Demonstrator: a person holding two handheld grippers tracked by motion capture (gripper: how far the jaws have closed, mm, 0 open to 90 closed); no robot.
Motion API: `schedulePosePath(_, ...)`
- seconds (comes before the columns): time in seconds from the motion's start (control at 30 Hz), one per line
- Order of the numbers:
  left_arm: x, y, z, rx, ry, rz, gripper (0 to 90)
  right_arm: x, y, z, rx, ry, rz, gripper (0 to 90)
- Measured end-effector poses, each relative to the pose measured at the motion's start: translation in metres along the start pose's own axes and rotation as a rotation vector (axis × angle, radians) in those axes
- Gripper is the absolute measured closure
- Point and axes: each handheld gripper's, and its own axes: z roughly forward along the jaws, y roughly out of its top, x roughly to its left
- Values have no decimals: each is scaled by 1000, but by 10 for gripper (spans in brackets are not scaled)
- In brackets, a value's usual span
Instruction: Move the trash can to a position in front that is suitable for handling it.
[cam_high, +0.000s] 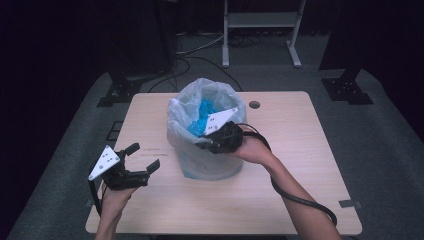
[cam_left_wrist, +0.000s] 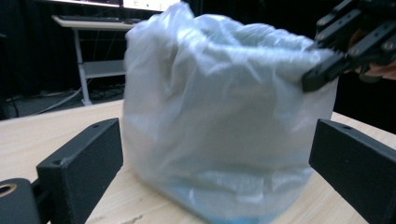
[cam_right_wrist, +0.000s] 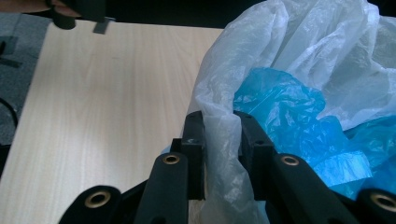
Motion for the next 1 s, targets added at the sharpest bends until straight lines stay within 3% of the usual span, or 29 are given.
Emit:
schedulePosePath(0.23,1,21,-4,10,-15,18,15,12,12,11,-12,48,-37,747)
schedulePosePath(0.47,5,43,-6,15,11,32,16,31,26,23,-36,111,-90,745)
schedulePosePath(0.73,12,49,-5,31,48,2,16,46,31,26,-64,136,-114,744)
schedulePosePath(1.0,17,56,-3,60,69,2,28,56,35,28,-84,180,-127,743)
